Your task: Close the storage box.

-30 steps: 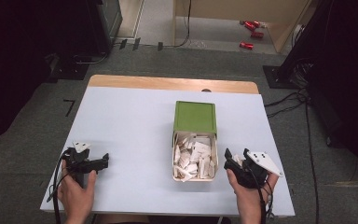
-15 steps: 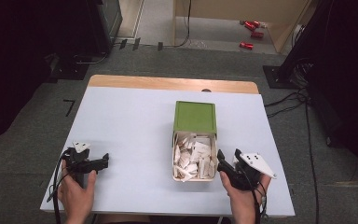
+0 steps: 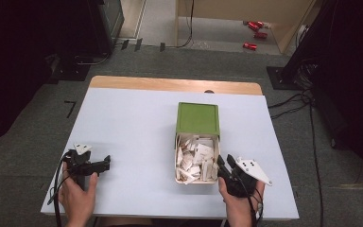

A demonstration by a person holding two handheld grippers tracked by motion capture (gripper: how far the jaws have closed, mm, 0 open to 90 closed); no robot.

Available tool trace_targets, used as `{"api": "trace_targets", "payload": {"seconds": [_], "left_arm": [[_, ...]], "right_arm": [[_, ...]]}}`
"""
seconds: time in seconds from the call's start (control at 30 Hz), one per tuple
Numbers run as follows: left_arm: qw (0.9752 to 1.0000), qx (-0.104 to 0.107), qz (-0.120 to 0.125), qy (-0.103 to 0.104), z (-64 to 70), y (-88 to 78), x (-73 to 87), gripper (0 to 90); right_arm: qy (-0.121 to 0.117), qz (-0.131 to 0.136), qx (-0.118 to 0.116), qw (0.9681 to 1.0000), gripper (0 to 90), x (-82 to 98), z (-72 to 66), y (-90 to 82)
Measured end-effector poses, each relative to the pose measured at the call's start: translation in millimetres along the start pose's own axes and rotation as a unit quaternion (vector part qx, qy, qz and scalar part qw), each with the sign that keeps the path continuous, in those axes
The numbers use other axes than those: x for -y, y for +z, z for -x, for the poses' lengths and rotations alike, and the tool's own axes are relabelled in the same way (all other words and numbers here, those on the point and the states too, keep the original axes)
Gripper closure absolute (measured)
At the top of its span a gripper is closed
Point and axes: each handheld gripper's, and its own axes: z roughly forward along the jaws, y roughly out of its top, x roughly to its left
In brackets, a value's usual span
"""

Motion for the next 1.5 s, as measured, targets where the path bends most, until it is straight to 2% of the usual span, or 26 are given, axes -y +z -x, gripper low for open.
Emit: {"api": "trace_targets", "payload": {"seconds": [0.23, 0.63, 0.97, 1.23, 1.33, 1.4, 1.5], "left_arm": [[1.0000, 0.000, 0.000, 0.000, 0.0, 0.0, 0.0, 0.0], [1.0000, 0.000, 0.000, 0.000, 0.0, 0.0, 0.0, 0.0], [1.0000, 0.000, 0.000, 0.000, 0.0, 0.0, 0.0, 0.0], [1.0000, 0.000, 0.000, 0.000, 0.0, 0.0, 0.0, 0.0], [1.0000, 0.000, 0.000, 0.000, 0.0, 0.0, 0.0, 0.0], [1.0000, 0.000, 0.000, 0.000, 0.0, 0.0, 0.0, 0.0], [1.0000, 0.000, 0.000, 0.000, 0.0, 0.0, 0.0, 0.0]], "right_arm": [[0.003, 0.001, -0.004, 1.0000, 73.6, 7.7, -1.5, -2.5], [0.007, 0.007, 0.004, 0.9999, 76.2, 20.9, -5.9, -6.4], [0.030, 0.007, 0.000, 0.9995, 77.4, 34.7, -5.0, -9.6], [0.022, -0.003, 0.011, 0.9997, 80.3, 45.9, -7.9, -5.9], [0.020, -0.006, 0.009, 0.9997, 82.5, 48.5, -7.9, -4.4], [0.023, -0.003, 0.011, 0.9997, 83.0, 49.4, -8.5, -4.6], [0.015, 0.003, 0.018, 0.9997, 84.4, 53.5, -11.7, -4.1]]}}
